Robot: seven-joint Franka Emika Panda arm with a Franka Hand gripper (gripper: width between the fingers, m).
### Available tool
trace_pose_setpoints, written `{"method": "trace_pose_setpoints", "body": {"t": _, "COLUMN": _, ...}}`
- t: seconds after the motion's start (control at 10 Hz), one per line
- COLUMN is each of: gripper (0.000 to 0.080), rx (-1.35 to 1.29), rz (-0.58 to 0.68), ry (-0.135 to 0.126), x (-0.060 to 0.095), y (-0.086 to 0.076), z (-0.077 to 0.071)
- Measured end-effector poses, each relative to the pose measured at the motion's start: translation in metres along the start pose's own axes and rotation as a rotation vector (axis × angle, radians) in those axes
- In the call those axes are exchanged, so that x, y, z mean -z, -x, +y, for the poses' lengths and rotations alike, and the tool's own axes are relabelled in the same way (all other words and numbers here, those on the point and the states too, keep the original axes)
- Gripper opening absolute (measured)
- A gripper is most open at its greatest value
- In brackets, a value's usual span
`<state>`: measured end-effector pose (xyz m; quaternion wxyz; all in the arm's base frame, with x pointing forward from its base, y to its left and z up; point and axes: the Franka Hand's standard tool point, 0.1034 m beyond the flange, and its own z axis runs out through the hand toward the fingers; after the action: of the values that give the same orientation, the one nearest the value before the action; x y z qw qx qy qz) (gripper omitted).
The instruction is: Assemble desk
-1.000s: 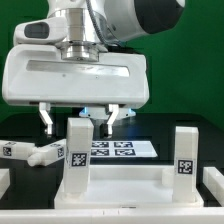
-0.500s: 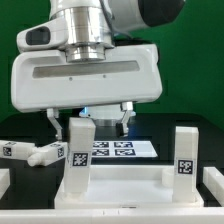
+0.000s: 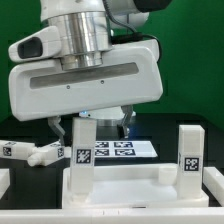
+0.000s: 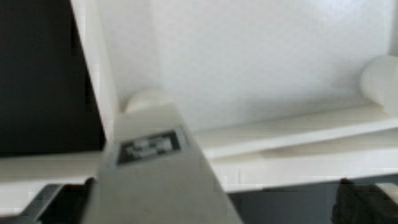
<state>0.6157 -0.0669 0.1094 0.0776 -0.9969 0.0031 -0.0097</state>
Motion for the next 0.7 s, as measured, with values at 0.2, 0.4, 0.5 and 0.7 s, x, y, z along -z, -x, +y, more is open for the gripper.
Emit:
{"method": "trace_pose_setpoints", "body": {"t": 0.2, "gripper": 0.0649, "rx": 0.051, "rz": 0.036, "ry": 0.019, "x": -0.0003, "y": -0.0005, "z": 0.0176}}
{"method": "trace_pose_setpoints", "body": {"t": 0.4, "gripper": 0.0524, "rx": 0.008, "rz": 0.038, "ry": 0.016, "x": 0.0001, "y": -0.0007, "z": 0.018}}
{"method": "trace_pose_setpoints", "body": {"t": 0.5, "gripper": 0.0388, "rx": 0.011, "rz": 0.038, "ry": 0.016, "x": 0.0001, "y": -0.0007, "z": 0.0183}}
{"method": "trace_pose_setpoints", "body": {"t": 0.7, "gripper": 0.0284, "rx": -0.088, "rz": 0.039, "ry": 0.013, "x": 0.0, "y": -0.0007, "z": 0.0178}}
